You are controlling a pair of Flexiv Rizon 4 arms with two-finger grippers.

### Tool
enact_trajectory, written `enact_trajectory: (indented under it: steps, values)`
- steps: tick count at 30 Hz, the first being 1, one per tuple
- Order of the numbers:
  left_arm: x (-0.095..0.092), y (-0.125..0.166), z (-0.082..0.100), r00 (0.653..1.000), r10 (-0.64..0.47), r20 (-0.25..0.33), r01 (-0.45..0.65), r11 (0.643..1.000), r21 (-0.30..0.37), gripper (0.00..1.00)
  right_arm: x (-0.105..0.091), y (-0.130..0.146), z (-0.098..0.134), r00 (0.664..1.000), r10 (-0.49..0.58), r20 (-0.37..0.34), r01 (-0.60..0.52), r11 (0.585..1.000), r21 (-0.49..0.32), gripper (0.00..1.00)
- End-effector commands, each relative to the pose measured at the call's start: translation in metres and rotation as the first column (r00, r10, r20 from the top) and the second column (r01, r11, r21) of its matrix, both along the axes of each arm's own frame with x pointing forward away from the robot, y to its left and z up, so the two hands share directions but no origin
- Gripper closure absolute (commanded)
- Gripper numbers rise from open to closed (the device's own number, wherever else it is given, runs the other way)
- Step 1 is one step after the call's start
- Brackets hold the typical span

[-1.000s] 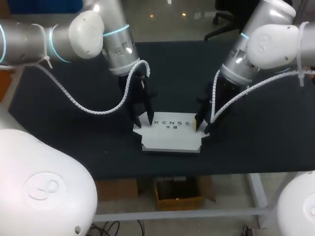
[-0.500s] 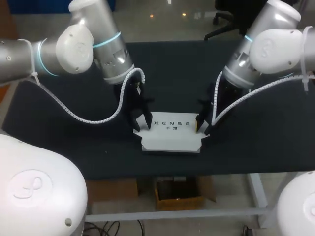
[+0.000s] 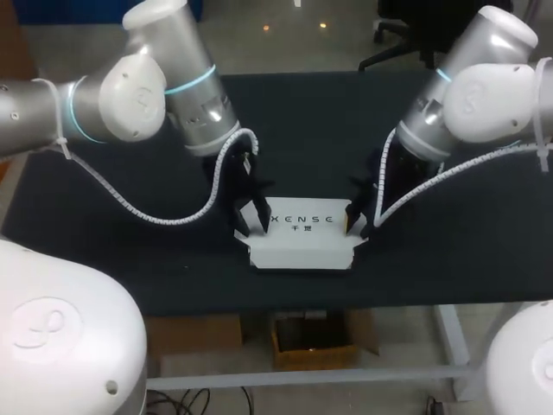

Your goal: Assemble the packaging by folding the flat box into shape, placing the metal phone stand inside, and closing the box properly

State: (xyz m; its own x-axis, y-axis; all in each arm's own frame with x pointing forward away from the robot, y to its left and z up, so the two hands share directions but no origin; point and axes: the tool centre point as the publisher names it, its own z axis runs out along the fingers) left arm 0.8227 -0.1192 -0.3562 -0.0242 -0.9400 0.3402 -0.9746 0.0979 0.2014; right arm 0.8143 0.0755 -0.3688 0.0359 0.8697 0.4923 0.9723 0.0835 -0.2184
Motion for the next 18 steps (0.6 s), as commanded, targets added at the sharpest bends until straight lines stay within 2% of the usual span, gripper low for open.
enact_trajectory:
  steps: [1, 8, 18]
  values:
    - [-0.0038, -0.0031, -0.0019, 1.000, -0.003, 0.012, 0.003, 1.000, 0.000, 0.57, -0.0045, -0.0013, -0.0015, 0.999, -0.018, 0.027, 0.018, 1.000, 0.001, 0.61]
    - [-0.0098, -0.0017, -0.0036, 0.999, -0.009, 0.054, 0.010, 1.000, -0.020, 0.57, -0.0077, -0.0008, -0.0013, 0.994, -0.043, 0.103, 0.042, 0.999, 0.018, 0.60]
    - [-0.0127, 0.0043, -0.0074, 0.992, -0.004, 0.129, 0.011, 0.998, -0.060, 0.56, -0.0101, 0.0007, -0.0022, 0.989, -0.061, 0.133, 0.057, 0.998, 0.035, 0.61]
